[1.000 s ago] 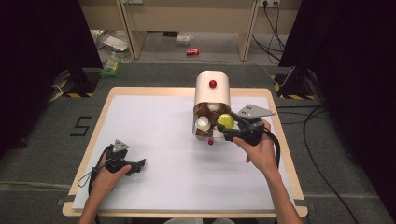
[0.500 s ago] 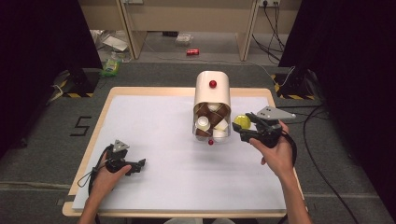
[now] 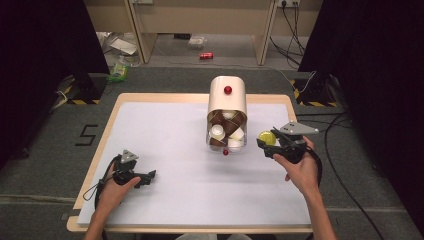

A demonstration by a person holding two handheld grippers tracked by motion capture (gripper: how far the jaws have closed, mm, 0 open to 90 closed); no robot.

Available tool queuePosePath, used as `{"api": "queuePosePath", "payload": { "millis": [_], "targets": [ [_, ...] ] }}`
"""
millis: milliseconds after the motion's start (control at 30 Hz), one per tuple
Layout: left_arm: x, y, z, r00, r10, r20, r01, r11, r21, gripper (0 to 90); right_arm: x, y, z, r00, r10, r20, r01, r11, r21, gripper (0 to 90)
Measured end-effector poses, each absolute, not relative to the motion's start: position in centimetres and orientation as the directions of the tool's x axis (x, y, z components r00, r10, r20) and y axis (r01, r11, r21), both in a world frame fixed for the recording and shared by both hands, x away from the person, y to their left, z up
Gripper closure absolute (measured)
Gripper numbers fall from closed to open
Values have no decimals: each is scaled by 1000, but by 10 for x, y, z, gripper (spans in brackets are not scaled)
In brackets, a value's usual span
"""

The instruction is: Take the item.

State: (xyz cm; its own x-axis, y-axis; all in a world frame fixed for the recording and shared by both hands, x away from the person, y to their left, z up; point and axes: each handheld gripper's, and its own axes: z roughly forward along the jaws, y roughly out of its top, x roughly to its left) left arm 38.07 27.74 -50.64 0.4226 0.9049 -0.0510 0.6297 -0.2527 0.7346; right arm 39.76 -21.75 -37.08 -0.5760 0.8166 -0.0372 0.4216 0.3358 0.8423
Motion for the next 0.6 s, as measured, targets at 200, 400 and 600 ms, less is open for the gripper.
{"api": "queuePosePath", "payload": {
  "millis": [200, 400, 600],
  "targets": [
    [381, 277, -506, 423, 905, -48, 629, -255, 734, 0, 404, -226, -397, -556, 831, -18, 471, 333, 817, 391],
    [381, 277, -506, 423, 905, -48, 629, -255, 735, 0, 408, -228, -417, -554, 833, -10, 499, 341, 797, 390],
    [381, 277, -506, 424, 904, -43, 629, -260, 732, 0, 407, -229, -436, -561, 828, -6, 522, 360, 773, 390]
  ]
}}
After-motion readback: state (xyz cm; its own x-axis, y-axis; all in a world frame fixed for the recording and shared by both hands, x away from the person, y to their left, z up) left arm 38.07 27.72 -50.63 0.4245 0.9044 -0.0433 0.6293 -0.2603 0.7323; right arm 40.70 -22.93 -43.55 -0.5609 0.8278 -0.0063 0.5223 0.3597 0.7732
